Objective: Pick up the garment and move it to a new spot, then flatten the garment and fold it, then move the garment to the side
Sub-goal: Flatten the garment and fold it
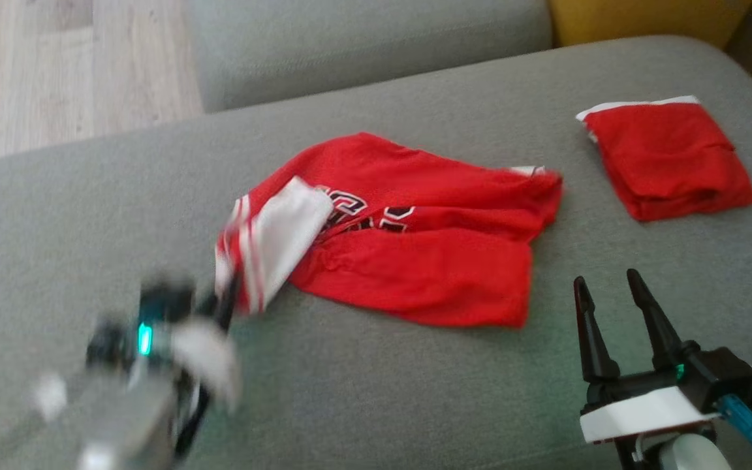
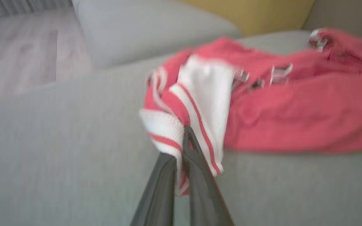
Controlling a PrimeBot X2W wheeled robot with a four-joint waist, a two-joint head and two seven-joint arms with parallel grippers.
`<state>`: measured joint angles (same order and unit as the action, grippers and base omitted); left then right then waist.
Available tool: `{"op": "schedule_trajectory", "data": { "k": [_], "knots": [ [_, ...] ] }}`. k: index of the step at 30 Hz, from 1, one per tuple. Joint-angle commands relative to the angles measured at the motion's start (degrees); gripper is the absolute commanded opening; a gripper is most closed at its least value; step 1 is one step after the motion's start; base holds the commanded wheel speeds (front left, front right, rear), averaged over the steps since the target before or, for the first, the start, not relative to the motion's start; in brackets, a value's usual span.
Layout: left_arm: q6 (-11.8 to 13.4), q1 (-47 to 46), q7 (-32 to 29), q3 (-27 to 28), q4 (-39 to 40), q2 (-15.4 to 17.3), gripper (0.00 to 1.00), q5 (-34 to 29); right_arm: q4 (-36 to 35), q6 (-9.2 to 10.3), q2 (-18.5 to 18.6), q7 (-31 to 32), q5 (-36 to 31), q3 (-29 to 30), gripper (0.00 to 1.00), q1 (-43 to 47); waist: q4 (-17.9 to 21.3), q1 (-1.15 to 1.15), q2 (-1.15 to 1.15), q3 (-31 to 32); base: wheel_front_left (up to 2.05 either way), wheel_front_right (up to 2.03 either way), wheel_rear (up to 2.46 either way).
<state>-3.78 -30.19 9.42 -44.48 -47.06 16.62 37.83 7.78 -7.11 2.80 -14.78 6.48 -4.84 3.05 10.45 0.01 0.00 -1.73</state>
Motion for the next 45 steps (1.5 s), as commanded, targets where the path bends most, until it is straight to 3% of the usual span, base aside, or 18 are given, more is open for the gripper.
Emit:
{"op": "schedule_trajectory", "data": {
  "k": [1, 5, 6, 7, 12, 15, 18, 23, 32, 33, 35, 40, 44, 45],
  "knots": [
    [2.73, -1.48, 2.34, 1.46, 1.8, 3.46, 1.0, -1.8, -2.53, -0.37, 0.29, -0.22, -0.44, -0.79, 1.0, -1.83, -0.83, -0.01, 0.0, -0.95, 0.0, 0.0, 0.0],
    [10.22, 6.12, 4.97, 1.91, 4.5, 4.7, 1.0, -4.21, -2.78, -0.37, 0.22, -0.22, -0.21, -0.47, 1.0, -1.0, -1.88, -0.01, 0.0, -1.58, 0.0, 0.0, 0.0],
    [10.22, 6.12, 4.97, 1.91, 4.5, 4.7, 1.0, -4.21, -2.78, -0.37, 0.22, -0.22, -0.21, -0.47, 1.0, -1.0, -1.88, -0.01, 0.0, -1.58, 0.0, 0.0, 0.0],
    [12.17, 7.51, 5.23, 2.42, 5.73, 4.77, 1.0, -4.72, -2.72, -0.37, 0.2, -0.22, -0.21, -0.43, 1.0, -0.7, -2.22, -0.01, 0.0, -1.67, 0.0, 0.0, 0.0],
    [21.42, 11.8, 5.54, 3.18, 16.64, 5.74, 1.0, -12.47, -2.77, -0.37, 0.15, -0.22, -0.23, -0.22, 1.0, -0.1, -3.65, -0.01, 0.0, -2.37, 0.0, 0.0, 0.0],
    [23.66, 13.18, 5.56, 0.88, 22.74, 5.39, 1.0, -17.83, -2.76, -0.37, 0.14, -0.22, -0.32, -0.53, 1.0, -0.44, -4.26, -0.01, 0.0, -2.92, 0.0, 0.0, 0.0],
    [22.8, 12.77, 5.55, -3.02, 24.91, 3.8, 1.0, -21.13, -2.66, -0.37, 0.13, -0.22, -0.42, -0.87, 1.0, -0.91, -4.51, -0.01, 0.0, -3.28, 0.0, 0.0, 0.0],
    [18.24, 9.98, 2.96, -8.46, 22.36, -0.41, 1.0, -22.84, -2.48, -0.37, 0.25, -0.22, -0.43, -1.65, 1.0, -1.78, -4.11, -0.01, 0.0, -4.23, 0.0, 0.0, 0.0],
    [16.07, 3.61, 1.65, -8.79, 9.2, -5.45, 1.0, -21.89, -2.29, -0.37, 1.07, -0.22, -0.21, -3.01, 1.0, -2.97, -1.88, -0.01, 0.0, -6.55, 0.0, 0.0, 0.0],
    [15.81, 3.12, 1.95, -8.57, 7.94, -5.72, 0.71, -21.6, -2.31, -0.37, 1.17, -0.22, -0.16, -3.03, 1.0, -3.05, -1.74, -0.01, 0.0, -6.7, 0.0, 0.0, 0.0],
    [15.16, 2.27, 2.79, -8.26, 5.81, -6.03, 0.0, -21.18, -2.28, -0.37, 1.29, -0.22, -0.09, -2.92, 1.0, -3.19, -1.56, -0.01, 0.0, -6.88, 0.0, 0.0, 0.0],
    [13.9, 1.8, 4.75, -7.31, 3.4, -6.54, 0.0, -20.06, -1.88, -0.37, 1.33, -0.22, -0.24, -2.34, 1.0, -2.55, -2.08, -0.01, 0.0, -5.63, 0.0, 0.0, 0.0],
    [13.11, 3.18, 5.37, -6.44, 7.06, -6.29, 0.0, -19.1, -1.61, -0.37, 1.19, -0.22, -0.2, -2.15, 1.0, -1.52, -3.02, -0.01, 0.0, -3.54, 0.0, 0.0, 0.0],
    [11.93, 3.95, 5.41, -6.33, 9.1, -6.17, 0.0, -18.29, -1.59, -0.37, 1.15, -0.22, -0.19, -2.04, 1.0, -1.25, -3.28, -0.01, 0.0, -3.08, 0.0, 0.0, 0.0]
  ]
}}
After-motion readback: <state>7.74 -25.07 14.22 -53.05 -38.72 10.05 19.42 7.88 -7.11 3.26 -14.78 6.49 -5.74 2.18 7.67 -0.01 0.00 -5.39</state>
